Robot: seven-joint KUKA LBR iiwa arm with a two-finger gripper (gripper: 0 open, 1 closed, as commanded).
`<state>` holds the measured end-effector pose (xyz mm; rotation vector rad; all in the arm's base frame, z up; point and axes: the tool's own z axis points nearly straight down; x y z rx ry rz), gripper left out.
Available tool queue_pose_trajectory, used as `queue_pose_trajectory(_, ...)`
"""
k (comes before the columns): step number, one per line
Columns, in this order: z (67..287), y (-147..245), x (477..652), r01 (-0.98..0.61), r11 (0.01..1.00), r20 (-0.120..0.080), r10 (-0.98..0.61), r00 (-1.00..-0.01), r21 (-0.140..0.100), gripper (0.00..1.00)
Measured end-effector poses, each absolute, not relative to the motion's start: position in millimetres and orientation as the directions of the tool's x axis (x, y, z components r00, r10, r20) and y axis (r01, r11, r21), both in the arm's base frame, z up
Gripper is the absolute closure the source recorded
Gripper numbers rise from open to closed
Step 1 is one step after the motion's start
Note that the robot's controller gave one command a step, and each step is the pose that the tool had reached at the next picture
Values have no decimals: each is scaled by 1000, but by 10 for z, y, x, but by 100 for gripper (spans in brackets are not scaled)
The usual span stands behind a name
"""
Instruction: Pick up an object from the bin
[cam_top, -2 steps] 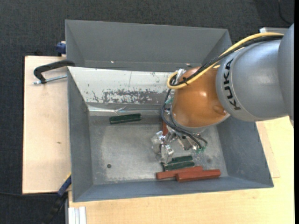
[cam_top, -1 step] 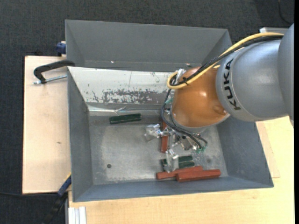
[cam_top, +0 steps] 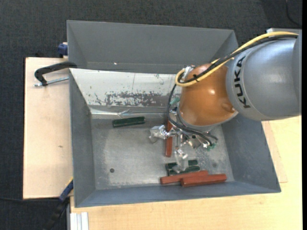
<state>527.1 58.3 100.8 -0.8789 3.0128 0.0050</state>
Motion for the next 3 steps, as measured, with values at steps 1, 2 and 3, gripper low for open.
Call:
queue_pose_trajectory(1,947,80,5757,-810,587,-6,-810,-587,-5,0)
queue_pose_trajectory(2,735,264,5594,-870,493,-3,-870,-493,0,100)
queue_pose_trajectory(3,735,263,5594,-870,493,-3,-870,-493,0,100)
